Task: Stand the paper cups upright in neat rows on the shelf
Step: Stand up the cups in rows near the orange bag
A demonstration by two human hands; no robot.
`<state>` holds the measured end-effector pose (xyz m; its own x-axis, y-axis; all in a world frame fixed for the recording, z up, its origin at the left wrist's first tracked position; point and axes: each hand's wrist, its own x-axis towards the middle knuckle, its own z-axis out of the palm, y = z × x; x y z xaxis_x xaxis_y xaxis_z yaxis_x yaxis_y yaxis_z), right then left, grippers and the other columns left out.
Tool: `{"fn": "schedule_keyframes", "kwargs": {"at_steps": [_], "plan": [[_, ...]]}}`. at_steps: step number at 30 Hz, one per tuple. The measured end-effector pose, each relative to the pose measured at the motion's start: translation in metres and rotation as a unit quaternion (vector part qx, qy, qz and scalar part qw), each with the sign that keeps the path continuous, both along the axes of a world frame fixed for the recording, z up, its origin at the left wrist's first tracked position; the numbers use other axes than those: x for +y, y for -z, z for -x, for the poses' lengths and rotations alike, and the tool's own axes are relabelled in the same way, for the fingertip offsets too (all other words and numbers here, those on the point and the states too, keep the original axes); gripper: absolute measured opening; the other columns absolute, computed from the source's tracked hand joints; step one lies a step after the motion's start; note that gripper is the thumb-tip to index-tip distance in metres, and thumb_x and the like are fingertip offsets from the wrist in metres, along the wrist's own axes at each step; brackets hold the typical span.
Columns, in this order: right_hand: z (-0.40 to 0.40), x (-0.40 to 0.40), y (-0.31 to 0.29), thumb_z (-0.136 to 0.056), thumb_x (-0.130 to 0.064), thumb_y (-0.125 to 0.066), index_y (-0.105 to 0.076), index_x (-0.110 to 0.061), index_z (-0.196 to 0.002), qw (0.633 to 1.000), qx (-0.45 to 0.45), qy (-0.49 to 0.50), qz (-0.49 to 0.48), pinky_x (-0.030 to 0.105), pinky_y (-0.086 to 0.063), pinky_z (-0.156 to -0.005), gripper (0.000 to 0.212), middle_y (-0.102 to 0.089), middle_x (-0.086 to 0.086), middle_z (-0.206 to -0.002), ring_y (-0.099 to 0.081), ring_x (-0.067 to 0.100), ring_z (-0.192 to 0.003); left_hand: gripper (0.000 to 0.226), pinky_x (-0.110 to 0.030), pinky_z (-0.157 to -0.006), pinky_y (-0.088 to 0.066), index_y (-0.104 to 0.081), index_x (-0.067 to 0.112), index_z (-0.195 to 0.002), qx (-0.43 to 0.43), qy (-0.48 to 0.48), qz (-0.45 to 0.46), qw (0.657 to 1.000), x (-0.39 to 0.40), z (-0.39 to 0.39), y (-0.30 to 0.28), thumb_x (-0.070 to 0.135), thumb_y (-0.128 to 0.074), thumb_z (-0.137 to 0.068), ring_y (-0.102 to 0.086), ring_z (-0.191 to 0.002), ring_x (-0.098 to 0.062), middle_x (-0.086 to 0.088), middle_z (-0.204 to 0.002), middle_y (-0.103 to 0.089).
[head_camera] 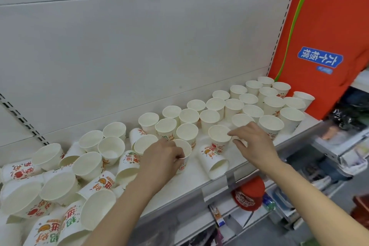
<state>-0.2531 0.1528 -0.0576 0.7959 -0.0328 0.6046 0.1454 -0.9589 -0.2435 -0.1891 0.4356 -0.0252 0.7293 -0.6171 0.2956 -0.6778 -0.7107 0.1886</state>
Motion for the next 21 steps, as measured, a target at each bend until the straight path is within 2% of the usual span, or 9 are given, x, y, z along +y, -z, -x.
{"fn": "schedule_keyframes", "kwargs": {"at_steps": [4, 6, 10, 14, 17, 19, 21], "plan": [[-0.002, -0.005, 0.001, -0.063, -0.003, -0.081, -0.071, -0.016, -0.097, 0.999, 0.017, -0.016, 0.047, 0.030, -0.047, -0.061, 0.038, -0.068, -0.003, -0.095, -0.054, 0.025, -0.083, 0.011, -0.029, -0.064, -0.043, -0.070, 0.029, -0.084, -0.002, 0.007, -0.009, 1.000, -0.006, 0.007, 0.008, 0.040, -0.067, -0.084, -0.055, -0.090, -0.014, 0.011, -0.085, -0.065], [-0.010, -0.009, 0.001, -0.063, -0.007, -0.082, -0.071, -0.016, -0.093, 0.997, 0.029, -0.035, 0.066, 0.031, -0.048, -0.060, 0.034, -0.067, -0.003, -0.094, -0.055, 0.025, -0.082, 0.010, -0.029, -0.065, -0.044, -0.070, 0.030, -0.086, 0.003, -0.010, -0.004, 1.000, -0.007, 0.009, 0.008, 0.040, -0.067, -0.084, -0.054, -0.091, -0.012, 0.012, -0.085, -0.065], [-0.023, -0.018, 0.000, -0.064, -0.010, -0.083, -0.066, -0.016, -0.070, 0.990, 0.028, -0.071, 0.116, 0.030, -0.041, -0.052, 0.019, -0.063, -0.005, -0.074, -0.051, 0.023, -0.071, 0.009, -0.032, -0.065, -0.048, -0.070, 0.033, -0.090, 0.012, -0.053, -0.002, 0.999, -0.008, 0.013, 0.011, 0.040, -0.068, -0.084, -0.053, -0.094, -0.010, 0.015, -0.088, -0.064], [-0.027, -0.032, 0.002, -0.064, -0.007, -0.081, -0.064, -0.016, -0.064, 0.981, 0.021, -0.083, 0.172, 0.029, -0.035, -0.051, 0.019, -0.057, -0.003, -0.062, -0.048, 0.023, -0.067, 0.007, -0.030, -0.058, -0.046, -0.072, 0.032, -0.087, -0.004, -0.075, 0.013, 0.997, -0.017, 0.022, 0.017, 0.036, -0.074, -0.081, -0.056, -0.087, -0.013, 0.015, -0.083, -0.066], [-0.030, -0.035, -0.001, -0.061, -0.007, -0.082, -0.067, -0.016, -0.075, 0.979, 0.009, -0.093, 0.179, 0.030, -0.039, -0.054, 0.022, -0.060, -0.003, -0.071, -0.049, 0.024, -0.072, 0.010, -0.026, -0.057, -0.039, -0.073, 0.033, -0.090, -0.017, -0.090, 0.033, 0.995, -0.024, 0.028, 0.016, 0.034, -0.075, -0.080, -0.057, -0.085, -0.013, 0.015, -0.086, -0.067], [-0.023, -0.028, -0.010, -0.064, -0.013, -0.081, -0.069, -0.014, -0.092, 0.984, -0.018, -0.105, 0.140, 0.032, -0.044, -0.060, 0.030, -0.065, -0.001, -0.086, -0.053, 0.025, -0.078, 0.016, -0.027, -0.059, -0.041, -0.073, 0.032, -0.094, -0.012, -0.108, 0.053, 0.993, -0.025, 0.032, 0.014, 0.034, -0.076, -0.079, -0.058, -0.086, -0.013, 0.015, -0.092, -0.067], [-0.007, -0.016, -0.014, -0.074, -0.021, -0.075, -0.069, -0.014, -0.096, 0.987, -0.059, -0.125, 0.076, 0.032, -0.045, -0.063, 0.024, -0.065, -0.002, -0.090, -0.053, 0.023, -0.080, 0.020, -0.028, -0.060, -0.044, -0.073, 0.031, -0.094, -0.016, -0.127, 0.070, 0.989, -0.023, 0.035, 0.014, 0.033, -0.079, -0.076, -0.059, -0.085, -0.014, 0.014, -0.093, -0.067]]}}
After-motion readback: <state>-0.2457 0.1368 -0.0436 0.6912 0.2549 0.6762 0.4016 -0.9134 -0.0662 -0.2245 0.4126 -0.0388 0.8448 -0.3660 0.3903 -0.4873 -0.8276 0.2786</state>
